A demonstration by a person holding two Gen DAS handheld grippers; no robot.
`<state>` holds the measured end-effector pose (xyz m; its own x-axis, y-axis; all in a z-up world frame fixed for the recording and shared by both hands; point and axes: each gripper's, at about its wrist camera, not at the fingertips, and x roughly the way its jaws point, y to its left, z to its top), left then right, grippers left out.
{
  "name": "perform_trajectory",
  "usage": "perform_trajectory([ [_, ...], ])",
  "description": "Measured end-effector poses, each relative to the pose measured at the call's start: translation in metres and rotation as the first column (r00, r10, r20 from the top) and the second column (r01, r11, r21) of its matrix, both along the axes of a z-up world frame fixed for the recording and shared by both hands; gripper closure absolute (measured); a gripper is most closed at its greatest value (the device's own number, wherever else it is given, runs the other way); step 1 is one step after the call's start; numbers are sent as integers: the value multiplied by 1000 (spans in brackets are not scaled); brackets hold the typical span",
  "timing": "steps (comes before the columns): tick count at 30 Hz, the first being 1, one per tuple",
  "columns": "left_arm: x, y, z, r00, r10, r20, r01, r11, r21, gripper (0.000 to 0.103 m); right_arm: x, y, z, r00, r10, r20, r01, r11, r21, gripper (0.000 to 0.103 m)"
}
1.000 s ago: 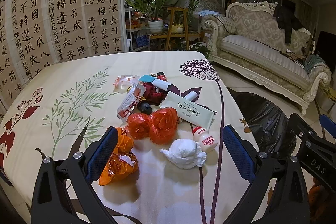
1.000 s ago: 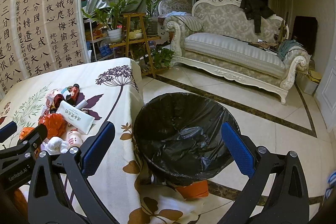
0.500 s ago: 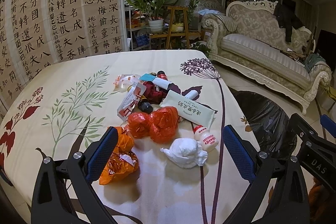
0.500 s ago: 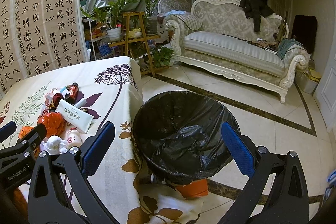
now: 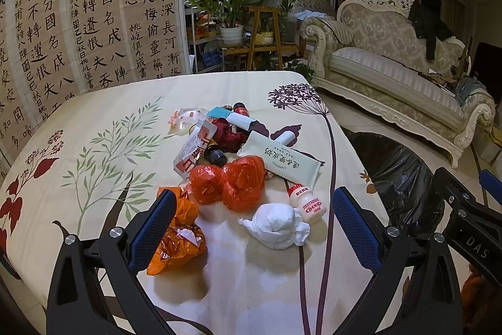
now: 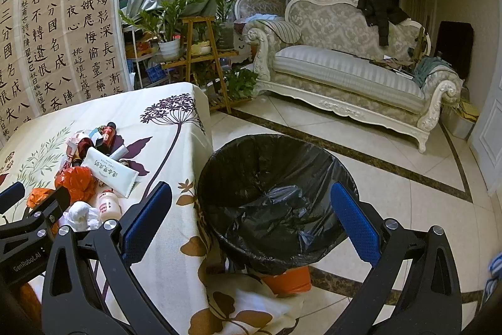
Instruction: Collect trash
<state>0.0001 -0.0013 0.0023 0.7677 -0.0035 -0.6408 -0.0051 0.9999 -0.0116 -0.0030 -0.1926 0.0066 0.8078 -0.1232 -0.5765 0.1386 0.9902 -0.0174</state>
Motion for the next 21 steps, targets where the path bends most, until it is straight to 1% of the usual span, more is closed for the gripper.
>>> perform_trajectory([
  [14,0,0,0,1000,-1,0,1,1000,1,6,0,-2,-1,1000,0,-2,0,1000,2,4],
  [21,0,-4,-2,1000,-4,-3,4,1000,6,6,-4,-5,-12,1000,-1,-12,1,1000,9,4],
])
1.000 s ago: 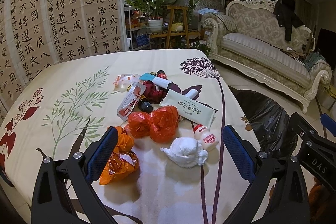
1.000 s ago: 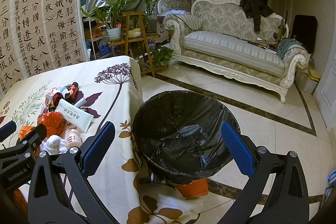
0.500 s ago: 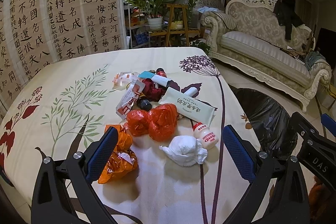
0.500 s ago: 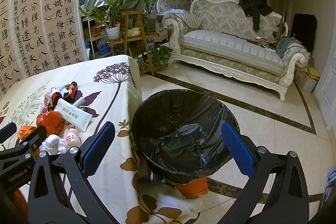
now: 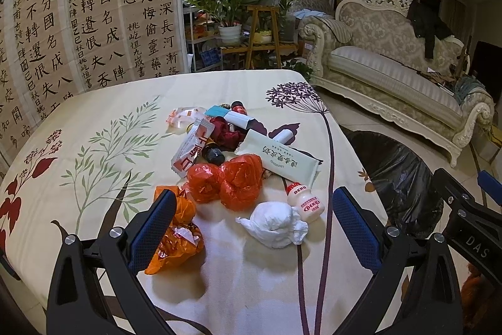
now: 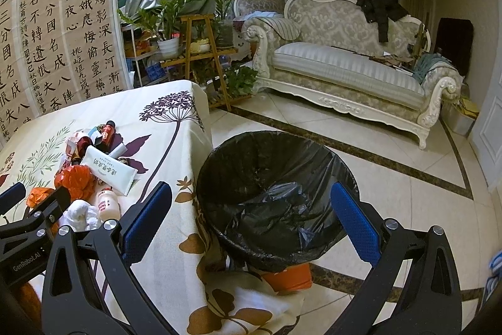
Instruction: Collect trash
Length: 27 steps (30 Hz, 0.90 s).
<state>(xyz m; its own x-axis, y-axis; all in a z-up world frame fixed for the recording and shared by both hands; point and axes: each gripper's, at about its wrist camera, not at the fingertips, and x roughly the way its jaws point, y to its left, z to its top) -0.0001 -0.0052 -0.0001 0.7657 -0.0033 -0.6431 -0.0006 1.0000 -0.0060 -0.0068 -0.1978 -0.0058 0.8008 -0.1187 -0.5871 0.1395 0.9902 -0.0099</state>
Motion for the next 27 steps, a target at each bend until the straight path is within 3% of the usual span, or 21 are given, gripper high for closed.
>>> perform_trajectory([
  [16,-1,-3,-1,1000,-14,-9,14,1000,5,6,1,3,1,1000,0,-13,-1,1000,-4,4],
  [27,-15,35,-5,999,27,-34,-27,1000,0,7,4,29,-3,997,60,-41,-60,998,2,4],
])
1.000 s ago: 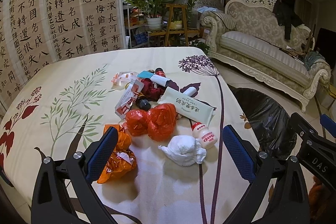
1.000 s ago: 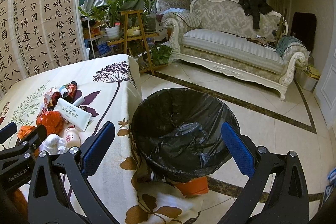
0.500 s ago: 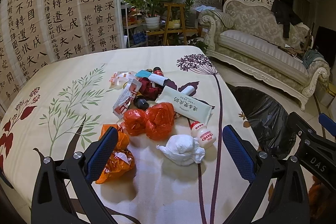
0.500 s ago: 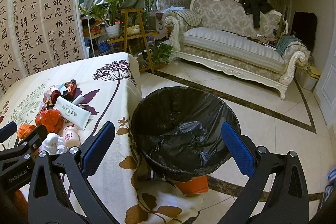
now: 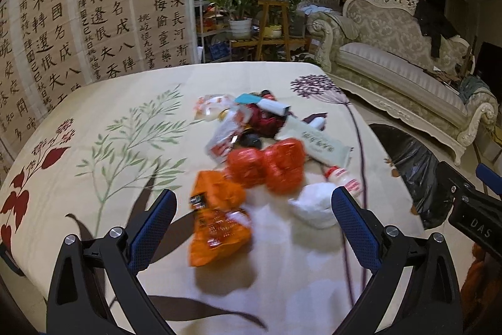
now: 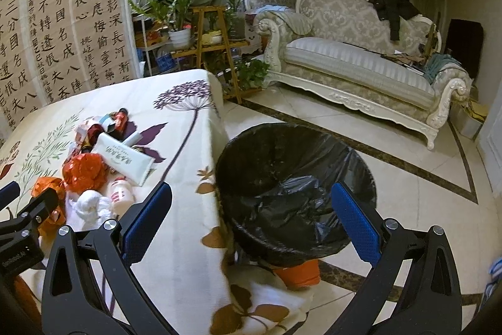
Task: Collect trash
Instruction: 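Grasp the orange plastic bag with the left gripper while the right gripper grasps the white yogurt bottle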
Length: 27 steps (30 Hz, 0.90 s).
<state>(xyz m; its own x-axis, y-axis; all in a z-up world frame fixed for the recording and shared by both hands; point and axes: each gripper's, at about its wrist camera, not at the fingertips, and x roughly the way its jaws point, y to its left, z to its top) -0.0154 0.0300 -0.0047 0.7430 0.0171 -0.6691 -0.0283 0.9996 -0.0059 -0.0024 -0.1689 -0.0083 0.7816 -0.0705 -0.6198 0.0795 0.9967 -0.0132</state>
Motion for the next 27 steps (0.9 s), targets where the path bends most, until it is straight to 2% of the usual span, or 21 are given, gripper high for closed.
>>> perform_trajectory([
  [5,-5,21,-3,1000,27,-15,-26,1000,4,7,0,11,0,1000,30,-6,-30,1000,-1,4],
  [11,1,25,-14,997,30,-67,-30,1000,-3,8,3,15,-3,999,44,-21,-44,999,-1,4],
  [12,1,24,-16,997,32,-72,-32,999,1,10,4,16,-3,999,45,-22,-45,999,-1,4],
  [13,3,24,-17,996,37,-75,-36,999,5,19,5,17,-3,999,46,-24,-46,999,-1,4],
  [14,4,24,-19,996,38,-81,-38,999,5,33,5,17,-3,999,47,-25,-47,999,-1,4],
  [15,6,24,-20,995,40,-93,-40,999,4,36,5,16,-4,998,49,-27,-49,999,0,4],
  [25,15,38,-29,990,36,-137,-44,997,-55,36,11,22,-9,997,63,-43,-63,998,8,4],
  [27,16,39,-31,989,36,-142,-45,997,-63,45,13,25,-10,996,70,-48,-70,998,9,4],
])
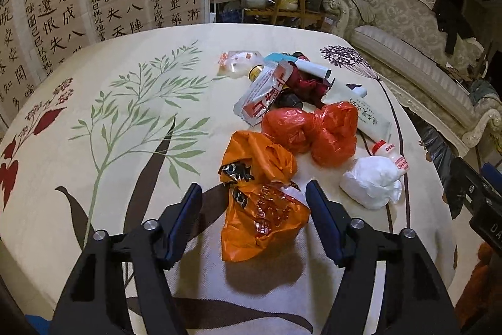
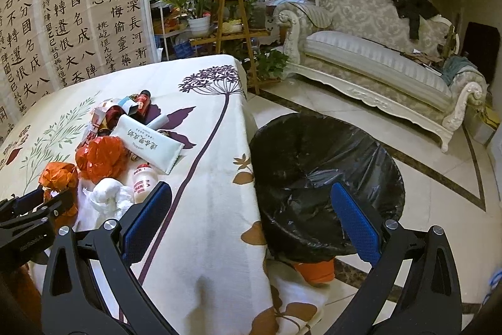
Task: Collect trash
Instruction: 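Grasp the orange plastic bag with the left gripper while the right gripper grasps the white yogurt bottle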
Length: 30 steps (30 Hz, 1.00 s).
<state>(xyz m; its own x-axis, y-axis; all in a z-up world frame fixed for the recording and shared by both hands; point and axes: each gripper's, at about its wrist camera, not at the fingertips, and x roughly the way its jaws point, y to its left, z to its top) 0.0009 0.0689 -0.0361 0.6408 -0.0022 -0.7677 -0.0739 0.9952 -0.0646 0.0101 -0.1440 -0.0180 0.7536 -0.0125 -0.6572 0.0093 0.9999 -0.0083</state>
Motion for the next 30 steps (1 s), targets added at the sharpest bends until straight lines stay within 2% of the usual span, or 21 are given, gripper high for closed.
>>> perform_trajectory([
  [1,1,1,-1,1000,-11,-4,11,1000,-10,55,-1,0,-1,1000,6,-1,-6,1000,2,4],
  [2,1,1,-1,1000,-22,-8,21,999,-25,57,-1,1,-1,1000,10,-2,-10,1000,0,4],
  [11,-7,2,7,999,-30,35,30,1000,2,60,-1,14,1,999,41,-7,-41,999,0,4],
  [19,-14,23,13,999,15,51,-16,1000,19,60,-6,40,7,994,109,3,-109,994,2,6],
  [25,-20,46,10,997,55,49,-55,998,7,60,6,51,-1,991,130,-43,-129,991,17,34],
  [30,-20,58,7,997,69,41,-69,998,-3,60,20,55,-11,986,143,-87,-140,990,36,46],
])
